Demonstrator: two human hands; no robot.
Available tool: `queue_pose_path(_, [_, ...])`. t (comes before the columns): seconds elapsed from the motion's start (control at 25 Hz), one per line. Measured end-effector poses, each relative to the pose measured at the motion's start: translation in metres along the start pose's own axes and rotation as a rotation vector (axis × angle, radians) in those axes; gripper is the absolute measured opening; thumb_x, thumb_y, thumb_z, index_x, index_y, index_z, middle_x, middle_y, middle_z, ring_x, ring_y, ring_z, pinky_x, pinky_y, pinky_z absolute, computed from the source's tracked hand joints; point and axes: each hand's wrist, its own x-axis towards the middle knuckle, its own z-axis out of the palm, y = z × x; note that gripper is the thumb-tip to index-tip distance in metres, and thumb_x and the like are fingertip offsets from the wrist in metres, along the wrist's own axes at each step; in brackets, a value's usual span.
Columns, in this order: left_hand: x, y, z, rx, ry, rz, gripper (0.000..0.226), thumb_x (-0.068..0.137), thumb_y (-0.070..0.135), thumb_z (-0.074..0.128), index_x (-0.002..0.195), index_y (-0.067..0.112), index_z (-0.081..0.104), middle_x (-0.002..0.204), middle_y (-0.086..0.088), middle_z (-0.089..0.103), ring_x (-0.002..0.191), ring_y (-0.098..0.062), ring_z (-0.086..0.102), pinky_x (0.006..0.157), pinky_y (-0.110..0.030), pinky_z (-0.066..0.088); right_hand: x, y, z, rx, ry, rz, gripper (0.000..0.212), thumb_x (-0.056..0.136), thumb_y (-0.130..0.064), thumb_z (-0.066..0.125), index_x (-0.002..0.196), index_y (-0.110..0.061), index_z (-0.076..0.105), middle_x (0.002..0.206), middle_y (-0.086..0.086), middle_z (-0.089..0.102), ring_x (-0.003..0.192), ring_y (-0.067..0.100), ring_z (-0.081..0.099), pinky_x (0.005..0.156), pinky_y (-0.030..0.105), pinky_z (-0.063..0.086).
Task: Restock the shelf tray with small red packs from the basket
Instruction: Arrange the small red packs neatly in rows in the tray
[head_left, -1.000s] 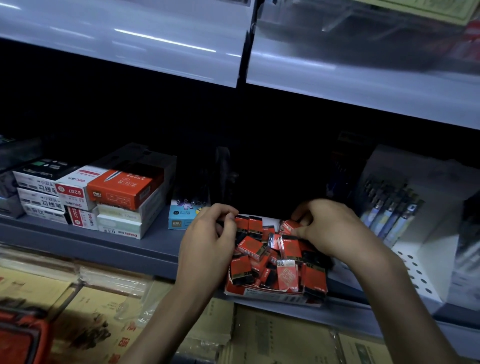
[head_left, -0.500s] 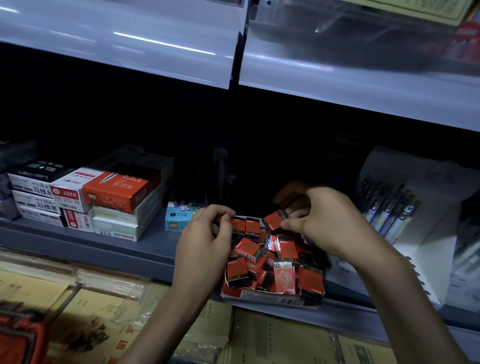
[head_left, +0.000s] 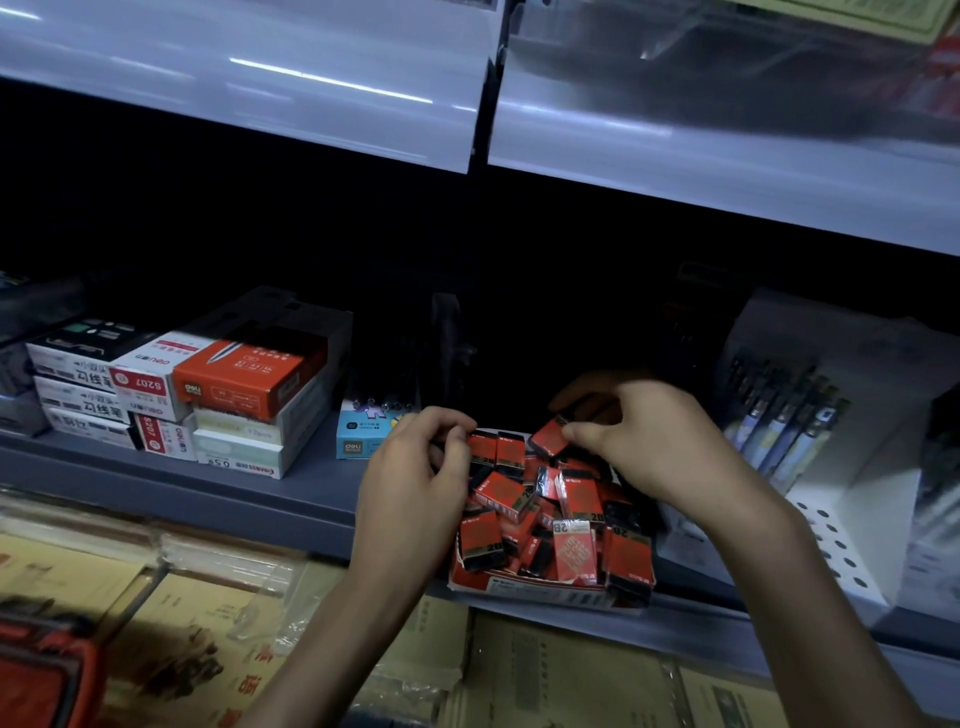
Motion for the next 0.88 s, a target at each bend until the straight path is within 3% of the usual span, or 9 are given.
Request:
queue_pose_path(0.16, [0.0, 0.001, 0.0, -0.001, -0.002, 0.001, 0.015, 0.102, 0.031, 0.055, 0.1, 0.039, 0.067, 0.094, 0.013, 0.069, 0.085, -0.007, 0.066, 0.075, -0.044, 0.059, 0.004, 0.002, 0.007, -0.02, -0.012, 0.021, 0.02, 0.092, -0.025, 0.073, 0.098, -0.042, 0.065, 0.091, -0.016, 0.066, 0.078, -0.002, 0.06, 0.055, 0.007, 0.04])
queue_pose_path(0.32, [0.0, 0.0, 0.0, -0.005, -0.008, -0.005, 0.015, 0.102, 0.032, 0.054, 0.1, 0.041, 0.066, 0.093, 0.012, 0.069, 0.085, -0.009, 0.067, 0.074, -0.046, 0.059, 0.006, 0.002, 0.004, -0.04, -0.049, 0.06, 0.015, 0.09, -0.021, 0.073, 0.104, -0.027, 0.068, 0.093, -0.011, 0.069, 0.086, 0.004, 0.065, 0.069, 0.015, 0.051])
queue_pose_path(0.44, [0.0, 0.001, 0.001, -0.005, -0.003, -0.017, 0.015, 0.102, 0.032, 0.054, 0.099, 0.041, 0.066, 0.093, 0.013, 0.069, 0.086, -0.009, 0.067, 0.075, -0.046, 0.059, 0.004, -0.001, 0.004, -0.046, -0.088, 0.045, 0.021, 0.089, -0.032, 0.077, 0.107, -0.032, 0.068, 0.093, -0.01, 0.068, 0.086, 0.003, 0.063, 0.068, 0.016, 0.048])
queue_pose_path(0.68, [0.0, 0.001, 0.001, 0.012, 0.009, -0.002, 0.015, 0.101, 0.03, 0.055, 0.099, 0.038, 0.068, 0.094, 0.013, 0.068, 0.087, -0.007, 0.066, 0.077, -0.045, 0.058, 0.008, -0.008, 0.014, 0.009, -0.082, 0.109, 0.025, 0.072, -0.039, 0.089, 0.086, -0.025, 0.075, 0.079, -0.007, 0.073, 0.077, 0.006, 0.067, 0.063, 0.021, 0.047])
queue_pose_path(0.88, [-0.001, 0.001, 0.001, 0.025, 0.016, 0.008, 0.016, 0.1, 0.03, 0.055, 0.098, 0.038, 0.068, 0.093, 0.013, 0.068, 0.087, -0.007, 0.065, 0.077, -0.046, 0.057, 0.01, -0.01, 0.015, 0.0, -0.09, 0.157, 0.023, 0.071, -0.038, 0.09, 0.084, -0.023, 0.078, 0.08, -0.009, 0.073, 0.077, 0.005, 0.066, 0.064, 0.02, 0.049])
